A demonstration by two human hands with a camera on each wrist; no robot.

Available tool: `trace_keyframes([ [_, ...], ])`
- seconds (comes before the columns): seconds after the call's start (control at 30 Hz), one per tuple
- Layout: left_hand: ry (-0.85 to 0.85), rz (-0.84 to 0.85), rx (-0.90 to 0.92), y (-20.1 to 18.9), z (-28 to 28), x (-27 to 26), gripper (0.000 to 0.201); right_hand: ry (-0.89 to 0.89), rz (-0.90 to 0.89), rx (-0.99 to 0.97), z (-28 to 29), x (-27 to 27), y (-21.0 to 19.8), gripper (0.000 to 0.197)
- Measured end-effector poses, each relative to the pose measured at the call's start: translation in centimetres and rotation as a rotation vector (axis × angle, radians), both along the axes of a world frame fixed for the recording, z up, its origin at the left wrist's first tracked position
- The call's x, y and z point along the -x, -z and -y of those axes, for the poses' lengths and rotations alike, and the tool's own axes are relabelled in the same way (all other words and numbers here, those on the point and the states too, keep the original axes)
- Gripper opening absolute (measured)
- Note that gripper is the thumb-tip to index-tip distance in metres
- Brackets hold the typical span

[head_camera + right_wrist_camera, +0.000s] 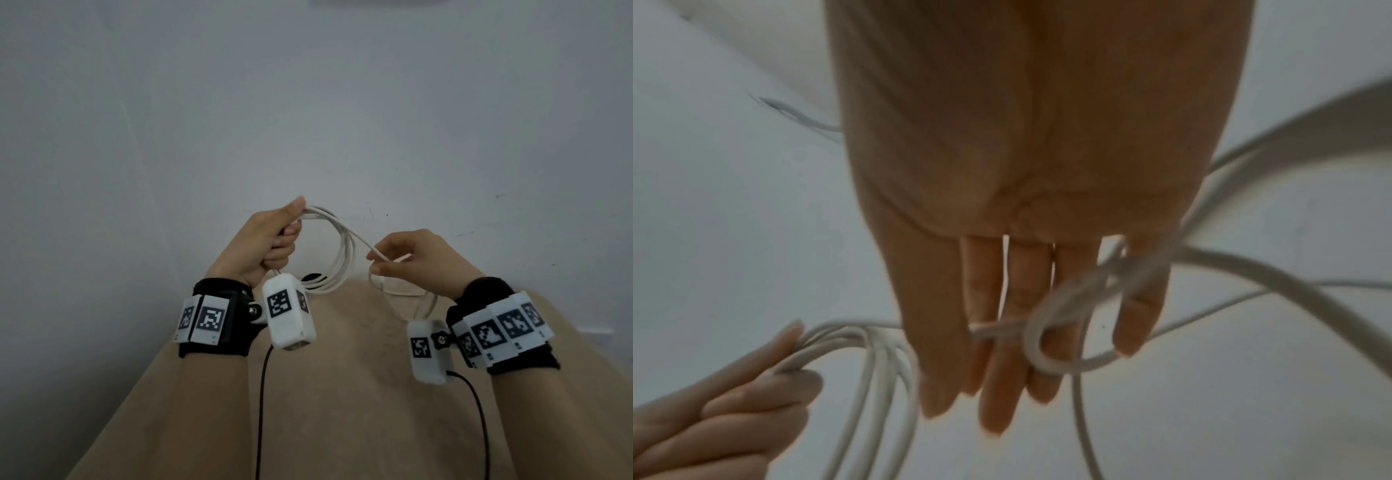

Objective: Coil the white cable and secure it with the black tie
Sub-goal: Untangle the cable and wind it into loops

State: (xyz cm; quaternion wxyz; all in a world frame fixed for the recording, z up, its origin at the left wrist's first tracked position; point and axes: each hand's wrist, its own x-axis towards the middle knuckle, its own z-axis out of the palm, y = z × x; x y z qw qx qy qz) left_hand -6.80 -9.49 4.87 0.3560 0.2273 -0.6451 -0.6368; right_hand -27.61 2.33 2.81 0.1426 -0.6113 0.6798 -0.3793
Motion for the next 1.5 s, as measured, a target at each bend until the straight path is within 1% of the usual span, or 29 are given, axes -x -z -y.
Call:
trace_keyframes([
  [0.13,-0.105,-0.085,-0.036,0.0,0.5,-0.5,0.045,0.075,-0.098,-0.015,-0.2,1.1,0.4,0.010],
  [0.17,-0.130,-0.102,-0.044,0.0,0.6,-0.6,0.045,0.095,-0.077,-0.012,-0.2,1.4,0.6,0.008],
  [0.27,-0.176,-0.135,-0.066,0.1,0.8,-0.8,0.044,0.108,0.098,0.004,-0.1,1.8,1.0,0.005],
  [0.33,-0.184,-0.150,-0.079,0.1,0.8,-0.6,0.044,0.122,0.134,0.011,0.1,1.8,1.1,0.003],
  [0.4,-0.182,-0.155,-0.086,0.1,0.7,-0.5,0.044,0.128,0.164,0.019,0.4,1.5,1.2,0.017],
  [0.43,-0.184,-0.156,-0.087,0.1,0.8,-0.5,0.044,0.131,0.239,0.041,0.5,1.2,1.2,0.021],
  [0.47,-0.193,-0.160,-0.089,0.1,0.8,-0.6,0.044,0.132,0.366,0.069,0.5,0.9,1.2,0.022],
  [0.53,-0.224,-0.181,-0.107,0.2,1.0,-0.6,0.044,0.117,0.692,0.089,0.5,0.8,1.1,0.022],
  [0.6,-0.261,-0.209,-0.136,0.3,1.3,-0.8,0.045,0.072,0.963,0.035,0.3,1.1,1.0,0.026],
  [0.63,-0.276,-0.219,-0.151,0.3,1.4,-0.9,0.045,0.059,1.039,0.002,0.2,1.3,0.9,0.030],
  [0.67,-0.285,-0.222,-0.163,0.4,1.6,-1.1,0.045,0.052,1.070,-0.023,0.2,1.5,1.0,0.034],
  [0.73,-0.284,-0.216,-0.173,0.4,1.7,-1.3,0.045,0.041,1.033,-0.036,0.3,1.6,1.2,0.039],
  [0.77,-0.277,-0.210,-0.171,0.4,1.7,-1.3,0.045,0.043,0.975,-0.027,0.4,1.6,1.4,0.037],
  [0.83,-0.263,-0.190,-0.154,0.3,1.5,-1.1,0.045,0.063,0.811,0.013,0.7,1.3,1.8,0.026],
  [0.93,-0.259,-0.165,-0.118,0.3,1.2,-0.6,0.045,0.092,0.570,0.056,1.3,0.3,2.2,0.032],
  [1.0,-0.273,-0.177,-0.123,0.2,1.2,-0.4,0.045,0.109,0.480,0.079,1.5,-0.4,2.3,0.031],
  [1.03,-0.283,-0.195,-0.137,0.2,1.2,-0.4,0.045,0.123,0.494,0.095,1.6,-0.6,2.3,0.030],
  [1.07,-0.294,-0.221,-0.159,0.2,1.3,-0.6,0.045,0.131,0.558,0.102,1.7,-0.7,2.4,0.028],
  [1.1,-0.301,-0.253,-0.185,0.1,1.4,-0.7,0.045,0.126,0.667,0.093,1.7,-0.8,2.3,0.026],
  [1.2,-0.306,-0.335,-0.247,0.1,1.6,-1.3,0.045,0.060,1.091,-0.012,1.5,-0.6,2.2,0.023],
  [1.23,-0.308,-0.348,-0.256,0.1,1.7,-1.3,0.045,0.045,1.210,-0.054,1.4,-0.5,2.1,0.027],
  [1.3,-0.323,-0.349,-0.259,0.1,1.7,-1.4,0.045,0.002,1.380,-0.107,1.1,-0.2,1.9,0.041],
  [1.37,-0.352,-0.341,-0.256,0.2,1.6,-1.3,0.045,-0.054,1.450,-0.139,0.7,0.1,1.7,0.053],
  [1.43,-0.381,-0.350,-0.261,0.3,1.7,-1.4,0.045,-0.067,1.414,-0.200,0.4,0.2,1.7,0.063],
  [1.5,-0.398,-0.370,-0.280,0.3,1.9,-1.6,0.046,-0.058,1.354,-0.268,0.3,0.2,1.7,0.067],
])
